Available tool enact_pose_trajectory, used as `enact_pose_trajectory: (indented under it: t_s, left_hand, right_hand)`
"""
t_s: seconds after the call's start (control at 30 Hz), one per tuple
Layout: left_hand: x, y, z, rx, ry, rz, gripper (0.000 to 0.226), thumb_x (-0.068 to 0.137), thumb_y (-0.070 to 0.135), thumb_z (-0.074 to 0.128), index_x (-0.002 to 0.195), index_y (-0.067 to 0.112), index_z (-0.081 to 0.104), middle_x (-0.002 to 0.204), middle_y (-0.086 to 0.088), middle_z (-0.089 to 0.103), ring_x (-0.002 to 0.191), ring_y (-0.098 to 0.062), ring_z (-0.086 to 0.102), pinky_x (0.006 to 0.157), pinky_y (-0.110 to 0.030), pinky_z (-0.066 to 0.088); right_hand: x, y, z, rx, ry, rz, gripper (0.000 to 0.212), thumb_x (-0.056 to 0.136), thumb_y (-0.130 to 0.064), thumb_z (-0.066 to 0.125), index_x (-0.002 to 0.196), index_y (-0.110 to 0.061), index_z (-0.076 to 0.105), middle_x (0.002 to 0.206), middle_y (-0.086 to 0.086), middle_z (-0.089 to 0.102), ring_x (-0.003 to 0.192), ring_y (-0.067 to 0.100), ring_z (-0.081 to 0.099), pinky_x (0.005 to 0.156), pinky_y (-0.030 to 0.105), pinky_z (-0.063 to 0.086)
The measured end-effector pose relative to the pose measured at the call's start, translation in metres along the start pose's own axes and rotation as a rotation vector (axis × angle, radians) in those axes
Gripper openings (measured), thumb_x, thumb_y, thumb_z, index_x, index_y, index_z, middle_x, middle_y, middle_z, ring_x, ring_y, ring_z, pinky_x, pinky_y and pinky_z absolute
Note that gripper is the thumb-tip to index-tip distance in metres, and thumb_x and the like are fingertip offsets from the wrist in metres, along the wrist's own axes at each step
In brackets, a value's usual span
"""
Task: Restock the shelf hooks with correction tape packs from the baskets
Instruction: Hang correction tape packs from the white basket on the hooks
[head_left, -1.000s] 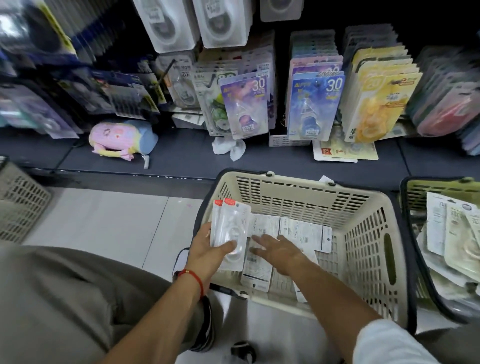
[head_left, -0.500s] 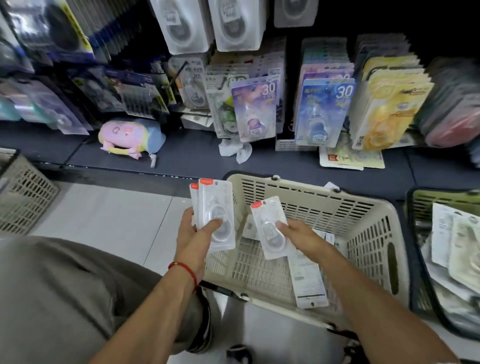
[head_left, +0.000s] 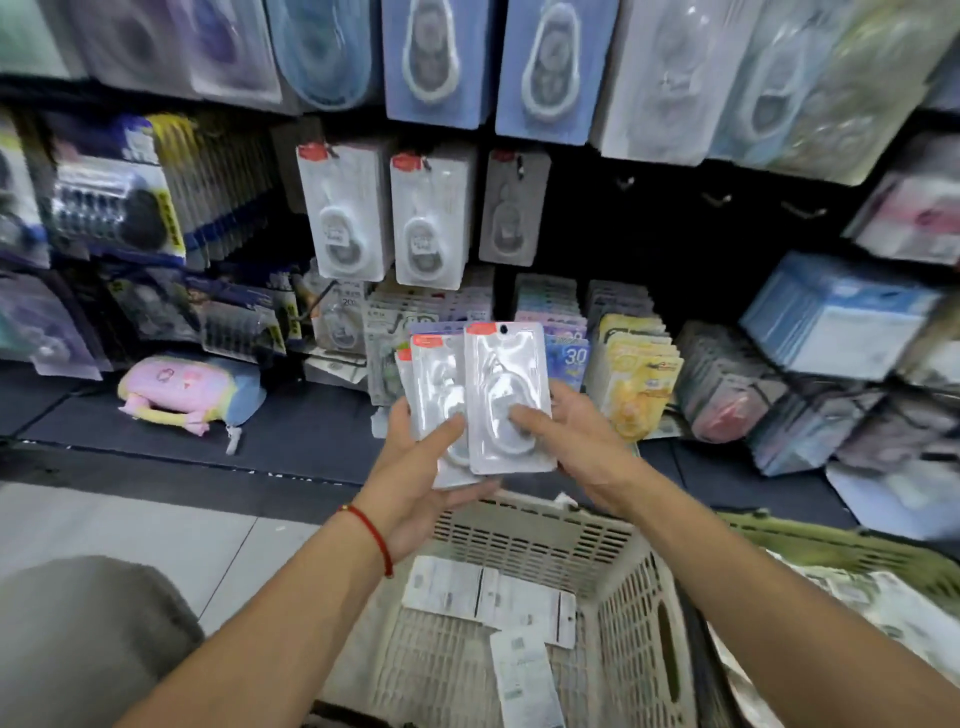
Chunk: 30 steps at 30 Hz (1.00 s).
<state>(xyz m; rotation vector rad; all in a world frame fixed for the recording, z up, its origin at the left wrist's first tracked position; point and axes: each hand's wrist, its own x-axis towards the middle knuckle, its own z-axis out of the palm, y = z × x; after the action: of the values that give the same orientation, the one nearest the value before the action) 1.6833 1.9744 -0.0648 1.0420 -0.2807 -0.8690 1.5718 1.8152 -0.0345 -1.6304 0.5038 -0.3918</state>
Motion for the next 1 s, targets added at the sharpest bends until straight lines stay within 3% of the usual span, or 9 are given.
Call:
enact_pose_trajectory:
  t_s: [0.1, 0.2, 0.3, 0.43, 0.5, 0.6, 0.7, 0.87, 1.0]
  left_hand:
    - [0.015, 0.039, 0.024, 0.031, -0.092, 0.060, 0.044, 0.099, 0.021, 0.069, 0.135, 0.037, 0.050, 0.130, 0.002, 0.072, 0.111, -0.033, 0.074, 0.080, -0.056, 0.062]
    - [0.030, 0.072, 0.041, 0.081, -0.145, 0.131, 0.043, 0.100, 0.021, 0.068, 0.135, 0.038, 0.049, 0.128, 0.006, 0.073, 0.111, -0.031, 0.075, 0.082, -0.059, 0.062]
    - [0.043, 0.093, 0.051, 0.164, -0.136, 0.244, 0.047, 0.099, 0.023, 0.069, 0.138, 0.039, 0.047, 0.130, 0.010, 0.071, 0.111, -0.025, 0.075, 0.082, -0.057, 0.063]
    - [0.058, 0.103, 0.049, 0.200, -0.019, 0.356, 0.052, 0.096, 0.027, 0.074, 0.139, 0.042, 0.048, 0.129, 0.013, 0.069, 0.111, -0.019, 0.074, 0.080, -0.052, 0.065]
    - [0.062, 0.104, 0.041, 0.215, 0.047, 0.403, 0.053, 0.095, 0.028, 0.076, 0.138, 0.043, 0.049, 0.127, 0.015, 0.069, 0.110, -0.016, 0.074, 0.076, -0.050, 0.066]
    - [0.064, 0.109, 0.029, 0.278, 0.095, 0.499, 0.054, 0.095, 0.029, 0.076, 0.137, 0.049, 0.050, 0.121, 0.026, 0.069, 0.111, -0.009, 0.072, 0.074, -0.046, 0.066]
    - [0.066, 0.115, 0.024, 0.310, 0.107, 0.575, 0.052, 0.097, 0.027, 0.074, 0.138, 0.049, 0.050, 0.128, 0.020, 0.068, 0.113, -0.013, 0.071, 0.075, -0.048, 0.066]
    - [0.064, 0.119, 0.022, 0.330, 0.145, 0.627, 0.063, 0.096, 0.033, 0.075, 0.144, 0.057, 0.042, 0.143, 0.016, 0.059, 0.125, -0.016, 0.065, 0.077, -0.044, 0.066]
    - [0.065, 0.121, 0.018, 0.363, 0.165, 0.631, 0.067, 0.096, 0.037, 0.075, 0.148, 0.054, 0.037, 0.148, 0.014, 0.055, 0.133, -0.021, 0.059, 0.090, -0.050, 0.062]
  right_hand:
    - [0.000, -0.040, -0.009, -0.115, 0.001, -0.084, 0.043, 0.100, -0.044, 0.067, 0.136, -0.025, 0.054, 0.094, 0.008, 0.078, 0.063, 0.025, 0.070, 0.046, 0.029, 0.048]
    - [0.008, -0.065, -0.016, -0.106, 0.068, -0.166, 0.032, 0.097, -0.054, 0.068, 0.123, -0.036, 0.060, 0.081, 0.000, 0.077, 0.041, 0.012, 0.056, 0.036, 0.020, 0.039]
    - [0.025, -0.076, -0.019, -0.044, 0.143, -0.200, 0.023, 0.097, -0.048, 0.071, 0.112, -0.031, 0.069, 0.081, 0.004, 0.075, 0.044, 0.017, 0.048, 0.039, 0.022, 0.037]
    - [0.047, -0.071, -0.016, -0.036, 0.192, -0.234, 0.013, 0.102, -0.028, 0.066, 0.106, -0.017, 0.072, 0.063, -0.007, 0.060, 0.051, 0.013, 0.047, 0.044, 0.021, 0.037]
    - [0.054, -0.065, -0.014, -0.012, 0.201, -0.247, 0.019, 0.104, -0.030, 0.063, 0.108, -0.012, 0.067, 0.071, -0.004, 0.063, 0.056, 0.011, 0.051, 0.047, 0.024, 0.039]
    - [0.062, -0.057, -0.013, 0.034, 0.215, -0.256, 0.019, 0.108, -0.031, 0.058, 0.112, -0.012, 0.060, 0.074, 0.003, 0.063, 0.062, 0.022, 0.054, 0.048, 0.031, 0.040]
    - [0.068, -0.054, -0.014, 0.052, 0.224, -0.264, 0.015, 0.109, -0.028, 0.056, 0.114, -0.015, 0.060, 0.069, 0.002, 0.063, 0.062, 0.025, 0.055, 0.051, 0.033, 0.043]
    - [0.075, -0.062, -0.012, 0.060, 0.242, -0.255, 0.021, 0.107, -0.030, 0.058, 0.118, -0.012, 0.060, 0.068, 0.007, 0.064, 0.057, 0.023, 0.054, 0.050, 0.030, 0.044]
    - [0.076, -0.069, -0.008, 0.077, 0.268, -0.274, 0.025, 0.104, -0.034, 0.062, 0.114, -0.011, 0.063, 0.064, 0.003, 0.061, 0.048, 0.012, 0.051, 0.044, 0.024, 0.040]
